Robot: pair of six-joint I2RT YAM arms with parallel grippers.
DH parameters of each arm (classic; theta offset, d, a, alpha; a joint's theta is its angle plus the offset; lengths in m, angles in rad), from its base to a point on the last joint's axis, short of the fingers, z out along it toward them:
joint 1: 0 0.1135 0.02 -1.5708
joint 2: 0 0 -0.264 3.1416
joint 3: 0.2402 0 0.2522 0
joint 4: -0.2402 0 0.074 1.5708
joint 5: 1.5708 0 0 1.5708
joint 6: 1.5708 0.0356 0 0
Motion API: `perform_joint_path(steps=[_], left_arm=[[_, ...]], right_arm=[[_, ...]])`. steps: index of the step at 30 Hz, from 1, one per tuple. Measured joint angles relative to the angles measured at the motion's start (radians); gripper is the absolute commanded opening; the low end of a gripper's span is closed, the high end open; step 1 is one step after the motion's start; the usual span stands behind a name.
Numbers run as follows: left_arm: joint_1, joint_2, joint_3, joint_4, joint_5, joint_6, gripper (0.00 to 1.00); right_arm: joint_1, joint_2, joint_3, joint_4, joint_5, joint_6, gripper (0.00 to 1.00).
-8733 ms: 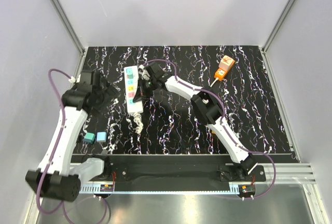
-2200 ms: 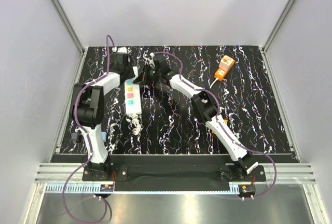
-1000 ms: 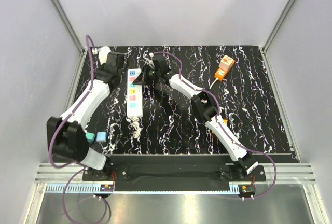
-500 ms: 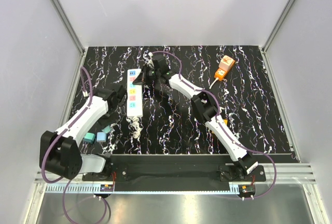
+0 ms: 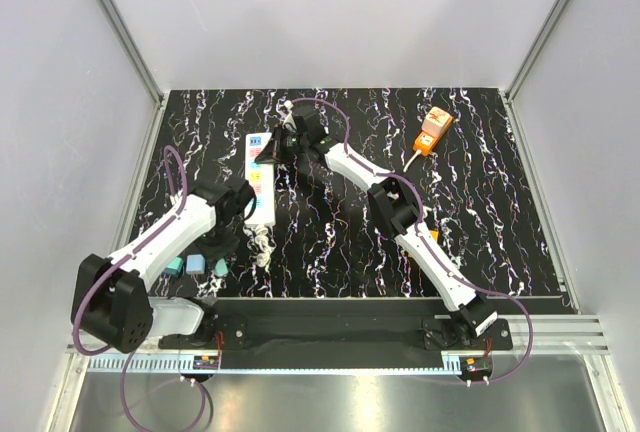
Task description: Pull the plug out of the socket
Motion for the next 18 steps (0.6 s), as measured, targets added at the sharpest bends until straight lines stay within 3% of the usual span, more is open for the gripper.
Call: perform_joint_path(steps=[4,6,12,18], left_arm=[[-0.011,-0.004,-0.003,-0.002,0.011,-0.016,0.0],[-0.023,-0.036,-0.008,0.006,0.013,-0.019,0.05],[-0.033,-0.261,-0.089,0.051,0.007,-0.036,0.07],[-0.033,-0.146,-0.095,0.058,-0.001,-0.037,0.07]], right_arm=[[0.0,0.0,0.0,0.0,0.0,-0.003,0.0],[0.0,0.0,0.0,0.001,0.0,-0.003,0.0],[0.001,0.0,0.0,0.002,0.0,-0.003,0.0],[0.001,0.0,0.002,0.0,0.0,-0.003,0.0]])
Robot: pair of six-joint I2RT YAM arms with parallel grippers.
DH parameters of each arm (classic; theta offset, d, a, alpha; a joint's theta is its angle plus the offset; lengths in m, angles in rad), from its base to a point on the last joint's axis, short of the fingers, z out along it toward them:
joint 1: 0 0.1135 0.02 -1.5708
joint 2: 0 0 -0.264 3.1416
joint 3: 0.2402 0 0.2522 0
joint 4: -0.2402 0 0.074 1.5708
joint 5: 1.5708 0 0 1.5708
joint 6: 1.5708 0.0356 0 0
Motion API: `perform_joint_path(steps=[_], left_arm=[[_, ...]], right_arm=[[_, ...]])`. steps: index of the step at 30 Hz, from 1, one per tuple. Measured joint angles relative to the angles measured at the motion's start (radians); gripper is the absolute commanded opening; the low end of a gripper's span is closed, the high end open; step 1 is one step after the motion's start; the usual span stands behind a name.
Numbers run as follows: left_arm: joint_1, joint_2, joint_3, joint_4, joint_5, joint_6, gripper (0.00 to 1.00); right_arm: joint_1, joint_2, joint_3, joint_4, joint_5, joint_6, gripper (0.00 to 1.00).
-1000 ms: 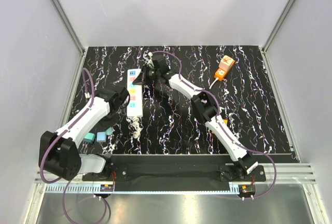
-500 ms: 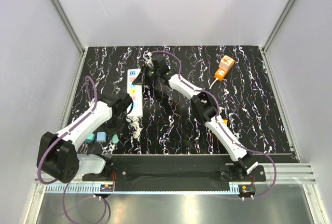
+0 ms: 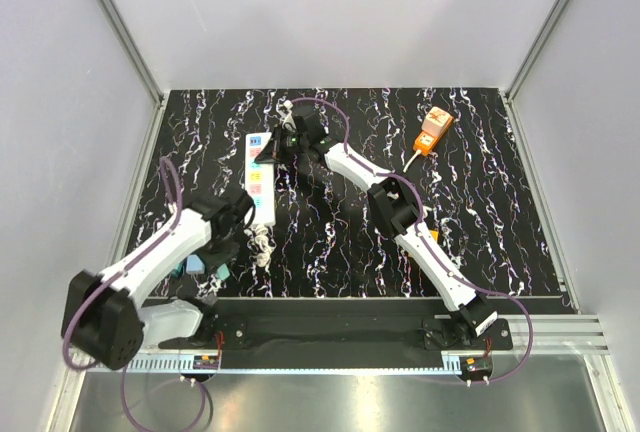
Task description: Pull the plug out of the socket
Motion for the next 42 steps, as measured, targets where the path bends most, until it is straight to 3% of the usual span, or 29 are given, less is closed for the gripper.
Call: perform_joint_path(steps=[14,16,19,22,25,37,42], left_arm=[[0.0,0.287,0.114,0.022,-0.056,0.028,0.15],[0.0,0.311,0.114,0.026,-0.057,0.027,0.24],[0.0,0.33,0.114,0.028,-0.058,0.026,0.29],[0.0,0.343,0.114,0.029,-0.061,0.024,0.46],[0.005,0.345,0.113,0.033,-0.065,0.017,0.55],[0.032,0.354,0.096,0.052,-0.079,0.019,0.57],[0.032,0.336,0.095,0.052,-0.084,0.025,0.67]], right_arm=[[0.0,0.001,0.006,-0.01,0.0,0.001,0.0],[0.0,0.003,0.011,-0.012,-0.002,0.002,0.0],[0.0,0.006,0.015,-0.014,-0.003,0.006,0.0],[-0.001,0.008,0.018,-0.015,-0.005,0.008,0.0],[-0.001,0.008,0.019,-0.015,-0.005,0.012,0.0],[-0.002,0.011,0.024,-0.018,-0.009,0.016,0.0],[-0.002,0.011,0.026,-0.02,-0.01,0.019,0.0]])
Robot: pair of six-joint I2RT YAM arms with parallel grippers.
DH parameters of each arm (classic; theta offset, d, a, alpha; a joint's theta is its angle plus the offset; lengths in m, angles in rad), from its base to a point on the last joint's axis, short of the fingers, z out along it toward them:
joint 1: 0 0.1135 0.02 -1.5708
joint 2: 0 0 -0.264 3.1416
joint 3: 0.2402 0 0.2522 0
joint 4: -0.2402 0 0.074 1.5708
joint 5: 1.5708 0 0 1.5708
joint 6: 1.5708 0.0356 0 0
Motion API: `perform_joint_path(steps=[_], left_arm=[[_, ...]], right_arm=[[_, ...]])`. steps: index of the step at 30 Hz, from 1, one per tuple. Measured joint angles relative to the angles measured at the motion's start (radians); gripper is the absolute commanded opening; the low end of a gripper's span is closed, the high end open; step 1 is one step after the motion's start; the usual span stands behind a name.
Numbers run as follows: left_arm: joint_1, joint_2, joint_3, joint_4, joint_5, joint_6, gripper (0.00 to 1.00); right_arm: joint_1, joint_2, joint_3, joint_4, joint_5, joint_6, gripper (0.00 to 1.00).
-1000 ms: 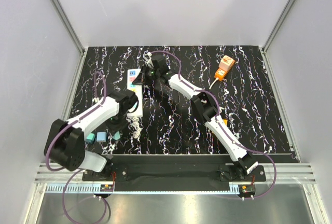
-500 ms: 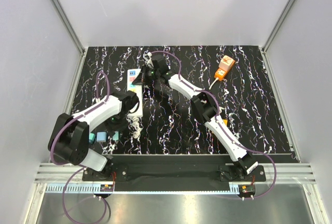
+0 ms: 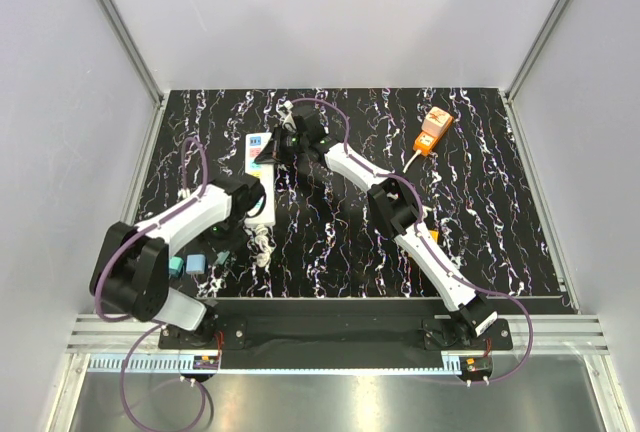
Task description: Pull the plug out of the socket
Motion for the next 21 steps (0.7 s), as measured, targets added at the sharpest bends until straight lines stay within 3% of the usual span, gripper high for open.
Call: perform_joint_path(steps=[5,14,16,17,21], left_arm=[[0.0,-0.108,-0.001,0.002,-0.008,0.013,0.77],[0.0,-0.299,0.0,0.027,0.012,0.12,0.82],[0.0,-0.366,-0.001,0.035,0.023,0.151,0.89],[0.0,-0.41,-0.002,0.042,0.027,0.169,0.99],[0.0,-0.584,-0.006,0.056,0.045,0.226,0.99]], right_arm=[[0.0,0.008,0.01,-0.001,-0.008,0.004,0.0],[0.0,0.015,0.025,-0.006,-0.016,0.001,0.0],[0.0,0.014,0.022,-0.005,-0.017,0.0,0.0],[0.0,0.01,0.016,-0.003,-0.018,0.0,0.0],[0.0,-0.034,-0.044,-0.014,-0.013,-0.019,0.0]])
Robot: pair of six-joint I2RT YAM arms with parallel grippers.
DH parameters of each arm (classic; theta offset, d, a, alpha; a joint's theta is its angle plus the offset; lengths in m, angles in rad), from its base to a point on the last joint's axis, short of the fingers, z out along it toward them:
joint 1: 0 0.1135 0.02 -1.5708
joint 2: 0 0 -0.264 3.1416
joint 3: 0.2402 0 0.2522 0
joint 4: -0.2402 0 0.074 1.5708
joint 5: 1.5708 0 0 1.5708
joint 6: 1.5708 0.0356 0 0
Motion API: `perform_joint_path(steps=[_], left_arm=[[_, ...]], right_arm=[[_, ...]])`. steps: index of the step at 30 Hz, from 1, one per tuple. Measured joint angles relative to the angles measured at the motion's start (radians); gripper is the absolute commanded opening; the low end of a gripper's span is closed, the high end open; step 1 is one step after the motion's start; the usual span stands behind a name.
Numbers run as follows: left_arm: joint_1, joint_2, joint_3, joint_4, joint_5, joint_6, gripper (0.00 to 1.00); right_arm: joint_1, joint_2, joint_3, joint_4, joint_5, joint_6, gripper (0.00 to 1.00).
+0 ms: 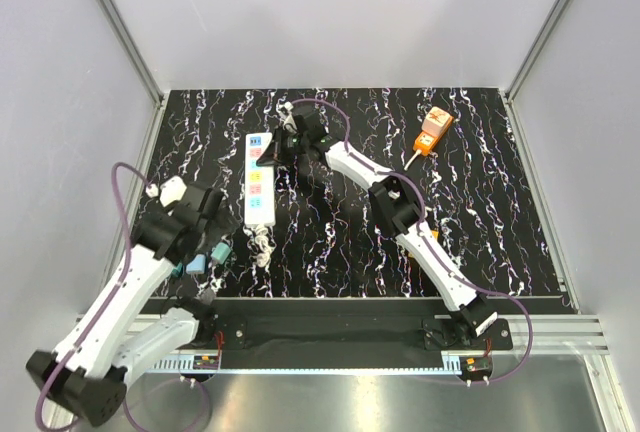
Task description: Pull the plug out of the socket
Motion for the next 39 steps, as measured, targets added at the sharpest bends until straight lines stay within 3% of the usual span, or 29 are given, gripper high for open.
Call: perform_joint_path(steps=[11,15,21,30,34,39], left_arm=[[0.001,-0.057,-0.002,0.074,0.08,0.058,0.99],[0.001,-0.06,-0.018,0.171,0.14,0.072,0.99],[-0.017,-0.043,-0.041,0.293,0.219,0.093,0.99],[-0.261,-0.085,-0.073,0.422,0.292,0.069,0.99],[-0.389,-0.058,-0.062,0.474,0.321,0.076,0.99],[-0.443,-0.003,-0.033,0.556,0.36,0.106,0.97]], right_arm=[[0.003,-0.236,-0.124,-0.179,0.031,-0.083,0.02],[0.005,-0.477,-0.371,-0.215,0.06,-0.13,0.03],[0.006,-0.917,-0.874,-0.233,0.164,-0.215,0.04],[-0.025,-1.464,-1.506,-0.262,0.306,-0.196,0.08],[-0.042,-1.681,-1.676,-0.291,0.361,-0.133,0.1],[-0.089,-1.851,-1.712,-0.403,0.45,-0.103,0.16]])
